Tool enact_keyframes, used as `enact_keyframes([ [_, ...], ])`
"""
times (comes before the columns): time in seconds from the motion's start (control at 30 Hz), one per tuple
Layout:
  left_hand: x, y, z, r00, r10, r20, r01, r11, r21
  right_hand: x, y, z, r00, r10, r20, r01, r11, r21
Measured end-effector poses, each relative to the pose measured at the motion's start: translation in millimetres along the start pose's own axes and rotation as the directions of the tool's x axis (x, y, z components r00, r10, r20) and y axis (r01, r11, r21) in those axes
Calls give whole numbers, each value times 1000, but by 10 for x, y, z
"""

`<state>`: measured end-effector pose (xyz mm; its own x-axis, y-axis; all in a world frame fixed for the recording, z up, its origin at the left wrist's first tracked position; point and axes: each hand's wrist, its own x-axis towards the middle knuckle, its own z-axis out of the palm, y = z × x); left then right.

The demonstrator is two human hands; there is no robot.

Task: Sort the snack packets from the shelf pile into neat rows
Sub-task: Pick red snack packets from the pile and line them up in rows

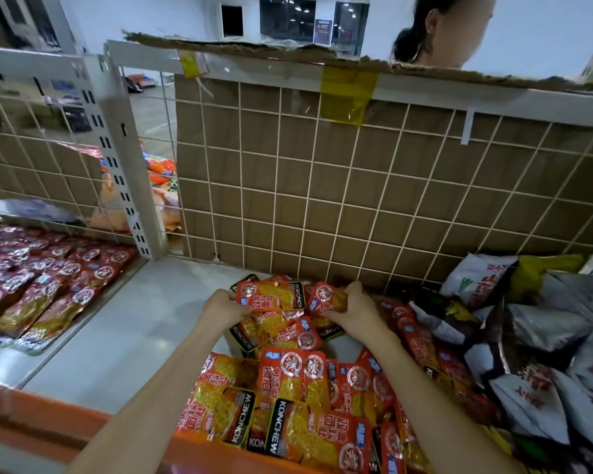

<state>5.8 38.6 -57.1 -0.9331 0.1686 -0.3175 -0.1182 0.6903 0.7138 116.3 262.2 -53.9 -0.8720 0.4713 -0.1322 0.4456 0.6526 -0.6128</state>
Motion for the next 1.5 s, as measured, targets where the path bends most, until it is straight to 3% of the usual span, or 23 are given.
enact_keyframes([
  [0.1,-10,15,9,1000,-10,6,11,973,-230,-72,-14,-36,1000,-31,0,31,999,22],
  [0.23,-97,111,-18,997,64,-49,-77,931,-357,-139,-8,-98,997,-78,8,77,991,111],
  [0.37,-120,210,-22,997,70,-18,-67,799,-598,-181,-18,-166,997,-73,-7,73,966,248],
  [0.5,-134,295,27,997,70,-23,-66,711,-700,-242,-79,-202,997,-45,-68,67,931,358],
  [0.63,-76,363,15,998,-65,24,59,625,-778,-362,-141,-215,995,30,-93,26,836,548],
  [0.73,-79,384,-15,974,-100,204,226,539,-812,-452,-152,-189,993,89,-83,-15,768,640],
  [0.83,-213,399,-56,924,-38,380,332,572,-750,-556,-182,-182,985,151,-81,-51,709,703],
  [0.93,-354,394,-59,900,25,435,340,585,-736,-699,-195,-194,977,201,-71,-74,632,771],
  [1.23,-690,261,-26,896,149,418,265,575,-774,-1218,-147,-182,972,226,-63,-69,531,844],
  [1.5,-1204,29,92,911,202,359,162,625,-763,-1777,-3,-118,984,171,-60,-39,525,850],
])
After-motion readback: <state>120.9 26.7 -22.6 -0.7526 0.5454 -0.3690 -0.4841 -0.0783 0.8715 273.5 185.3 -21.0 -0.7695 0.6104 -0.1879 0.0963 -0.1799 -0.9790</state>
